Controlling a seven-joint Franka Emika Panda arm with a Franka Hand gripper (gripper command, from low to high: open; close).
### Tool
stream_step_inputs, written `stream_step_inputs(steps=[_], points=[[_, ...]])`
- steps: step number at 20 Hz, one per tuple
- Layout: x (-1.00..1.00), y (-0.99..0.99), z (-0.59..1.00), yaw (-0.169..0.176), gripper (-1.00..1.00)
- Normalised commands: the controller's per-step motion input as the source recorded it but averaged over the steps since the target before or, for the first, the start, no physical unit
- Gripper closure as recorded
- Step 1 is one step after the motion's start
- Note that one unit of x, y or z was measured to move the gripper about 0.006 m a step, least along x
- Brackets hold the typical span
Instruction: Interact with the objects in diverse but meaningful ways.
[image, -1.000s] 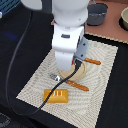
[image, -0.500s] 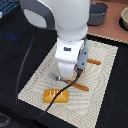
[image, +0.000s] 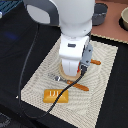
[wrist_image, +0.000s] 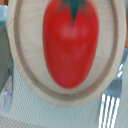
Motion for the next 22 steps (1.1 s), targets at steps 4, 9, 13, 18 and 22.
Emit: stream_step_inputs(steps=[4,9,13,18,22], points=[[0.0,-0.87,0.52,-0.019,-1.0],[0.16,-0.73,0.43,0.0,-1.0],[0.23,-0.59,0.15,0.0,-1.0],[0.43,-0.37,0.0,0.107,-1.0],[0.29,-0.44,-0.07,0.184,-1.0]])
